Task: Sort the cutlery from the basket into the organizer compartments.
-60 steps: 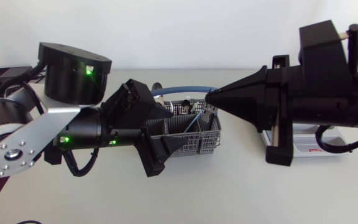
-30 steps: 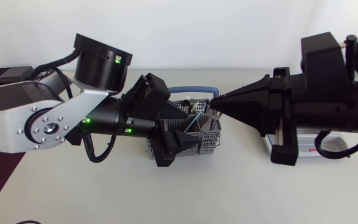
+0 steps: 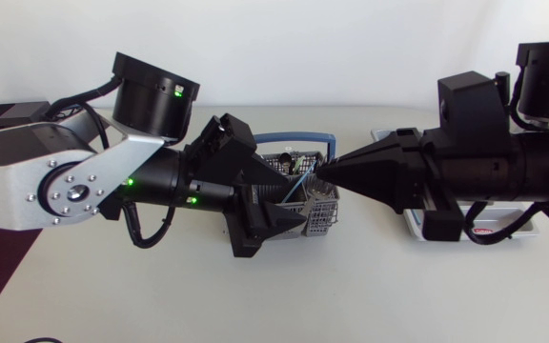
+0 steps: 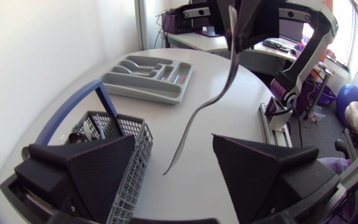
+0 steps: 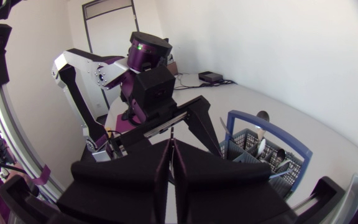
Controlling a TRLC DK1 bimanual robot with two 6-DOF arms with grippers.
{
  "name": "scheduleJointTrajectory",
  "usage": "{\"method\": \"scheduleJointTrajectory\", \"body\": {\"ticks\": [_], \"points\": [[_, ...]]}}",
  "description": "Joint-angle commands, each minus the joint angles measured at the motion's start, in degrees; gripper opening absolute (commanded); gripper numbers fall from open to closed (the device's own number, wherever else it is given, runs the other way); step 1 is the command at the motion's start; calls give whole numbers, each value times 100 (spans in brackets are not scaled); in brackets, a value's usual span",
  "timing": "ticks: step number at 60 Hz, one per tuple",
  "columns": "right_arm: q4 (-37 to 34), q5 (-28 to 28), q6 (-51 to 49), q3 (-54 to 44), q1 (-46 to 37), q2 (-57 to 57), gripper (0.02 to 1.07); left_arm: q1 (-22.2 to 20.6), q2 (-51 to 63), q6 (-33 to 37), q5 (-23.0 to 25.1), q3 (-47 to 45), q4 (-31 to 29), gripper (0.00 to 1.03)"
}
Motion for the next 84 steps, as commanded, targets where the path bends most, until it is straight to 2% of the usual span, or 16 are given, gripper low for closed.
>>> {"method": "scheduleJointTrajectory", "body": {"ticks": [1,16,24,32,40,47,76,84], "points": [[72,-282,302,136,-71,64,8,27,-48,170,210,-68,-104,87],[151,-889,627,303,-291,169,8,44,40,320,597,-50,-245,86],[441,-1240,987,286,-440,213,8,53,57,346,895,-24,-332,82],[520,-1477,1154,312,-528,310,8,123,93,346,1238,12,-394,72],[766,-1794,1488,286,-616,415,8,167,110,355,1388,12,-385,61],[889,-1864,1620,268,-625,415,8,150,163,381,1449,3,-385,55],[1039,-1935,1805,233,-704,292,8,159,189,434,1519,-41,-262,5],[1030,-1926,1805,207,-721,222,8,150,172,461,1519,-85,-253,3]]}}
